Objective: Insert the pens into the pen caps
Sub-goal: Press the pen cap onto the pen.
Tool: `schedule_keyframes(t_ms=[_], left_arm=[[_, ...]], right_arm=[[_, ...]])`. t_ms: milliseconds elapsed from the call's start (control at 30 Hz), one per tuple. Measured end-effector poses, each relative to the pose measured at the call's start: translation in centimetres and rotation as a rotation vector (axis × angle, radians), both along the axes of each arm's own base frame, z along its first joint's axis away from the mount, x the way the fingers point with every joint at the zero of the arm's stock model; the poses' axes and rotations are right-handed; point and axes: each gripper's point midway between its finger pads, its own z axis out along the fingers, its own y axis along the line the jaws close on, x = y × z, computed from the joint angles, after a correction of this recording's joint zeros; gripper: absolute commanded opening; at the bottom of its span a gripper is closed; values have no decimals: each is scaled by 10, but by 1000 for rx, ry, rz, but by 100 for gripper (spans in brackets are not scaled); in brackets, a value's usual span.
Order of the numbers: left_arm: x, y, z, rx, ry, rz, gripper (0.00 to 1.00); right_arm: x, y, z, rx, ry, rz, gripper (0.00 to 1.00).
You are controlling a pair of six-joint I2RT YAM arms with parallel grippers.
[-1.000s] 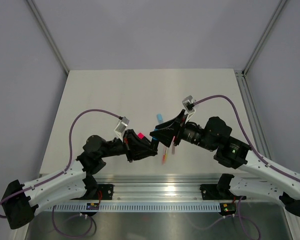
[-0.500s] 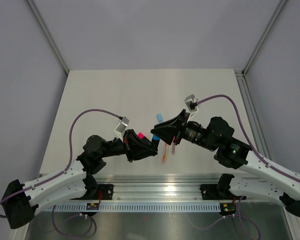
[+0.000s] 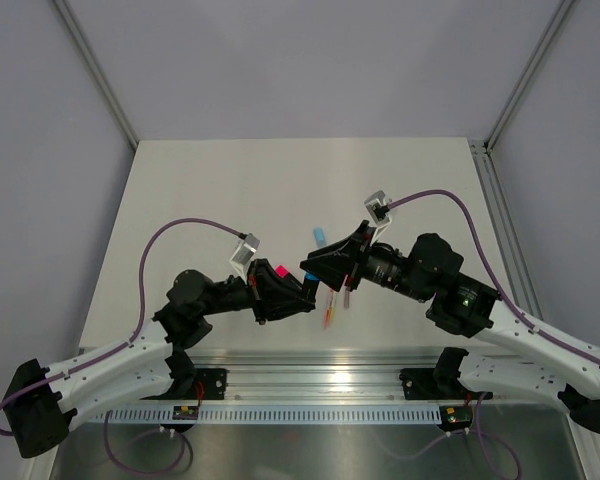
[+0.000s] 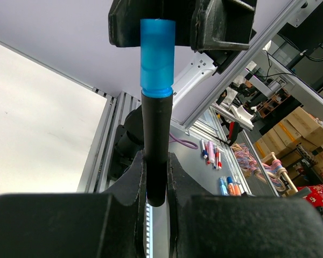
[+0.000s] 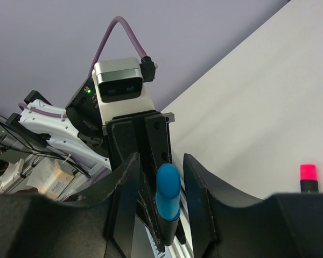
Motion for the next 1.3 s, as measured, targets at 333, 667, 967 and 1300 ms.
schedule_keyframes(t_ms=[333,667,967,1300], left_arm=[[-1,2,3,-10,-6,5,0],[0,3,5,-13,-2,10,0],[-2,3,10,-35,13,1,0],[-5,3,15,-51,23,-20,0]], right_arm=[[0,1,-3,0,17,-1,35],[0,3,-4,10,23,6,0],[1,4,4,49,-4,7,0],[-1,4,20,87,-68,21,0]])
